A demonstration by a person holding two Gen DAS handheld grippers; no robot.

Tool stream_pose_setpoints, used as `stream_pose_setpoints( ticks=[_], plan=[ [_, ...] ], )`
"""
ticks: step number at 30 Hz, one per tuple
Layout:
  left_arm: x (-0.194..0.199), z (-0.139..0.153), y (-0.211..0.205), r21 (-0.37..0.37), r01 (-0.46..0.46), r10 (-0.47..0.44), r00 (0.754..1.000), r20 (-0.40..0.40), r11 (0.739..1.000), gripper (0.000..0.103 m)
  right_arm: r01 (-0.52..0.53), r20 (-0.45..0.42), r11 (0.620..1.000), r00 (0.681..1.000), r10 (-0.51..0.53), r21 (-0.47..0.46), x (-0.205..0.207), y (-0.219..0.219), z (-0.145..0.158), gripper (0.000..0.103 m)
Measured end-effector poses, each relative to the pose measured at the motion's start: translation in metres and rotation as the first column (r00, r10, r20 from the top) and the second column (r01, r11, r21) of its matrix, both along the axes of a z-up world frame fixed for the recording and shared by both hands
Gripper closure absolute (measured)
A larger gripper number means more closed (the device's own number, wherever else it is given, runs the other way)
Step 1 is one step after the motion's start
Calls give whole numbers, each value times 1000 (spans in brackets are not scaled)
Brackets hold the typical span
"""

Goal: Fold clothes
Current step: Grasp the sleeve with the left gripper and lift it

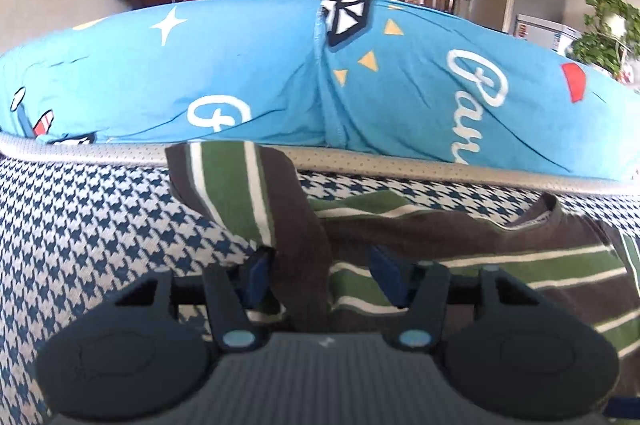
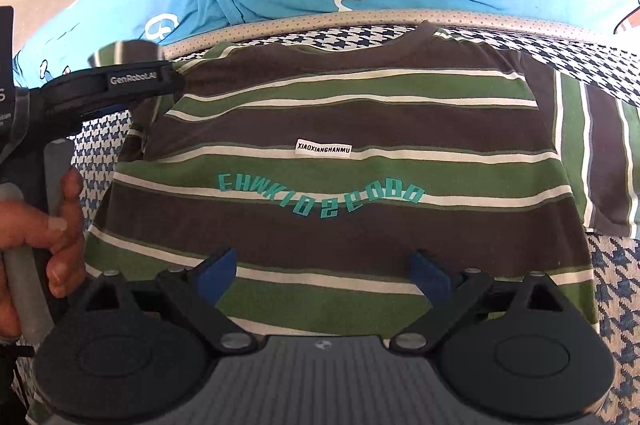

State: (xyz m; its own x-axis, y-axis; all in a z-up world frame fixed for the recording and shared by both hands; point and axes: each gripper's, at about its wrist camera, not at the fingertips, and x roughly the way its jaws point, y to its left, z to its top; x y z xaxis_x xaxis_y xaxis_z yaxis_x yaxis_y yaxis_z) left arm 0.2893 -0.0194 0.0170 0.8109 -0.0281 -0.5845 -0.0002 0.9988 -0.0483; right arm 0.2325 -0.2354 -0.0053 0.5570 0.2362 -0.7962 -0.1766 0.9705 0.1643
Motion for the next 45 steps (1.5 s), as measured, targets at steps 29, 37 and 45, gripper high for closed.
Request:
stream_pose_setpoints(
  ticks=[29,37,45],
  plan=[
    [-28,14,-17,-194,260,-264,965,6,946,29,21,-12,1000,1000,-21,-8,-1,-6,1,5],
    [-25,12,-10,-176,196,-199,980,2,965,20,25,-19,1000,1000,-25,-8,-1,-5,1,4],
    [-25,10,-8,-178,182,-185,983,1,967,18,23,-20,1000,1000,-23,-16,0,-2,1,3]
  ],
)
